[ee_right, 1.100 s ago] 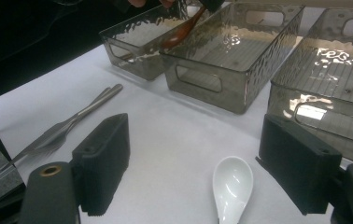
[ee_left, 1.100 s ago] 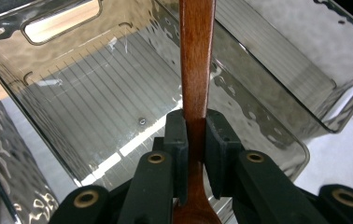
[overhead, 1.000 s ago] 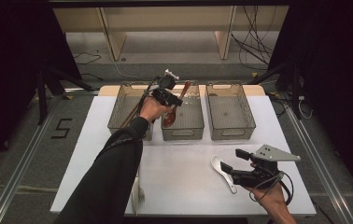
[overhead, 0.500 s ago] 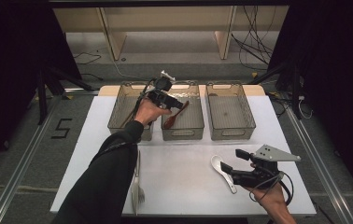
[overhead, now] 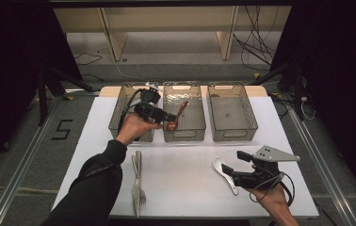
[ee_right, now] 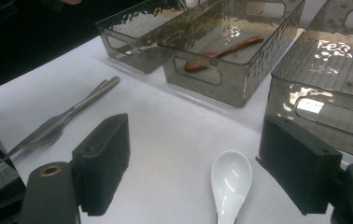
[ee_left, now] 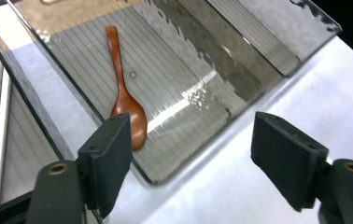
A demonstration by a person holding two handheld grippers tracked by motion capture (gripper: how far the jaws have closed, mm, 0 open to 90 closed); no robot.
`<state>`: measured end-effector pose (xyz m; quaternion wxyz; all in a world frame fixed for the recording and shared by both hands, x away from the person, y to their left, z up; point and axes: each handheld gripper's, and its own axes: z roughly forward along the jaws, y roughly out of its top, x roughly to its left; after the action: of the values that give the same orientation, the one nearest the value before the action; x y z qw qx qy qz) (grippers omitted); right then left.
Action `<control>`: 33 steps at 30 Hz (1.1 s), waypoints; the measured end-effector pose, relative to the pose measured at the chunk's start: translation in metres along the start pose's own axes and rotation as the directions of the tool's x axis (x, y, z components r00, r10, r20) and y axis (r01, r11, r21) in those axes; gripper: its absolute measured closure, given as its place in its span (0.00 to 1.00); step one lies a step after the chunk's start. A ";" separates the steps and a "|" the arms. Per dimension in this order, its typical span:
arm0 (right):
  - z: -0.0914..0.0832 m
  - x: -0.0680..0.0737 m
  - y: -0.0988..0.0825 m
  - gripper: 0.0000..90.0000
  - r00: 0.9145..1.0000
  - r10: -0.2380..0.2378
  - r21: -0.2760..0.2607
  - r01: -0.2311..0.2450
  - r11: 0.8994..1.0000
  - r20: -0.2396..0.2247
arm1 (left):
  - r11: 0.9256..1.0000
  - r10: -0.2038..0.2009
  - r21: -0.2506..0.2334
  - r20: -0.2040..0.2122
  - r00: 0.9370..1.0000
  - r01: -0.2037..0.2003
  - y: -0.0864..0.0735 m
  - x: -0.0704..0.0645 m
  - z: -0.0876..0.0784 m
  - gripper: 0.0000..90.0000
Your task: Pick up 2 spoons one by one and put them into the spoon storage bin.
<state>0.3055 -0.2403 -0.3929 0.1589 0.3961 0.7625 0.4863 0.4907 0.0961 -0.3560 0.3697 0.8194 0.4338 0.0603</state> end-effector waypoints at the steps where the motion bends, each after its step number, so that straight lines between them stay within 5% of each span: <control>1: 0.000 0.000 0.000 0.28 1.000 0.000 0.002 0.000 1.000 0.000 | 1.000 0.000 -0.004 0.005 1.000 0.000 -0.006 -0.001 -0.003 0.31; 12: 0.003 -0.002 0.001 0.29 1.000 -0.007 0.043 0.006 0.999 0.015 | 0.999 0.030 0.021 -0.030 0.999 -0.029 -0.036 -0.005 -0.018 0.27; 21: 0.013 -0.007 0.000 0.29 0.999 -0.011 0.153 0.007 0.988 0.031 | 0.998 0.036 -0.042 0.001 0.999 -0.036 -0.069 -0.010 -0.036 0.25; 26: 0.021 -0.009 -0.002 0.31 0.997 -0.048 0.262 0.032 0.964 0.055 | 0.996 0.044 -0.079 0.031 0.999 -0.042 -0.090 -0.012 -0.046 0.24; 33: 0.032 -0.017 -0.006 0.33 0.995 -0.065 0.392 0.030 0.919 0.076 | 0.994 0.032 -0.100 0.001 0.999 -0.032 -0.109 -0.011 -0.054 0.23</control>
<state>0.3337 -0.2345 -0.4160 0.1219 0.4222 0.8458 0.3026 0.3889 0.1559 -0.3869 0.4098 0.8068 0.4167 0.0868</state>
